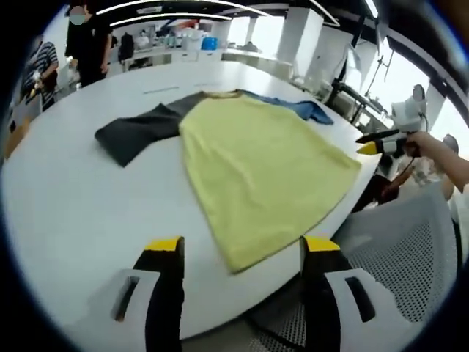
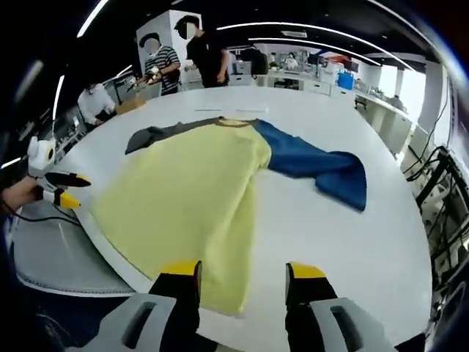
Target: Fold the garment on the visible template until the final outline fits inside the template.
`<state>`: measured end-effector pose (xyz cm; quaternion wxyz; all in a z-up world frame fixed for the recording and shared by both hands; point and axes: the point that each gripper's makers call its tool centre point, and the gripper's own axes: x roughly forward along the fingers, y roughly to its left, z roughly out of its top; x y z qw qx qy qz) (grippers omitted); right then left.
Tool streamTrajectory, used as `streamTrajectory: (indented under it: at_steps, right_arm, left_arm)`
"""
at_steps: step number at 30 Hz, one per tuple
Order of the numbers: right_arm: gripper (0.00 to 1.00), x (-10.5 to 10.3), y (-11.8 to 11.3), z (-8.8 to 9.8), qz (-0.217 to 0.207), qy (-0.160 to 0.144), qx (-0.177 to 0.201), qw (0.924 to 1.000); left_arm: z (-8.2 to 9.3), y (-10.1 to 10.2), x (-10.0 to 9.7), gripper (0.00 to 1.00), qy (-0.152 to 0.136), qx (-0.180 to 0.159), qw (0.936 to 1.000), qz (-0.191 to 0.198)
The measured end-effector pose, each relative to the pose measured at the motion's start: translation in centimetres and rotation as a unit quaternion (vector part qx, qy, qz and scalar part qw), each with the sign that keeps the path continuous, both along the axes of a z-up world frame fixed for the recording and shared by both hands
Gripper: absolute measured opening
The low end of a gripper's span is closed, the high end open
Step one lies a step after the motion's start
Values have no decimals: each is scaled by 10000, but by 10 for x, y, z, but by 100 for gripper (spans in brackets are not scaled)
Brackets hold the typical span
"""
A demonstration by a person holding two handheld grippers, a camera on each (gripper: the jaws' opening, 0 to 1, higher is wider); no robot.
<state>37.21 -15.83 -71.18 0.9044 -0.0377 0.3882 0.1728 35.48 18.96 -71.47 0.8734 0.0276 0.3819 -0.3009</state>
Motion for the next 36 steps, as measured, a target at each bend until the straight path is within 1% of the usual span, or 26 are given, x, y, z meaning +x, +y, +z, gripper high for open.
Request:
streamTrajectory:
  at_steps: [3,5,8,10,11,13,15,20,27,30,34,36]
  right_arm:
    - [51,13,5,6,34,-129,257,9996]
    - [54,17,6,8,75,-170,298,9994]
    - [56,29,9,10,247,-254,265,9990]
    - [58,38,12,13,322,-341,362,9982]
    - [57,42,13,14,363,-384,413,9977]
    - [55,51,13,15,371,-365,471,9975]
    - [54,61,12,16,399,-430,434,9973]
    - [51,83,9,16,469,-563,377,9966]
    - [45,113,8,15,640,-725,301,9949]
    - [42,123,11,15,712,-784,231,9941]
    - [35,132,15,9,829,-732,155,9937]
    - [34,135,17,6,872,-707,120,9936]
  left_arm:
    - [4,-2,6,72,-143,-77,9999,-24]
    - [7,-2,10,76,-238,-112,9997,-5]
    - [12,-4,16,81,-382,-230,9990,-4]
    - [15,-5,19,85,-476,-274,9985,-7]
    - [16,-5,20,86,-490,-267,9984,-8]
    - [16,-4,22,89,-506,-263,9984,-15]
    - [17,-5,24,94,-569,-317,9979,-14]
    - [21,-6,29,98,-696,-389,9968,-31]
    - [28,-9,34,99,-810,-489,9955,-104]
    - [30,-11,35,99,-859,-514,9949,-137]
    - [33,-13,38,99,-906,-568,9941,-169]
    - [34,-15,38,99,-904,-583,9940,-193]
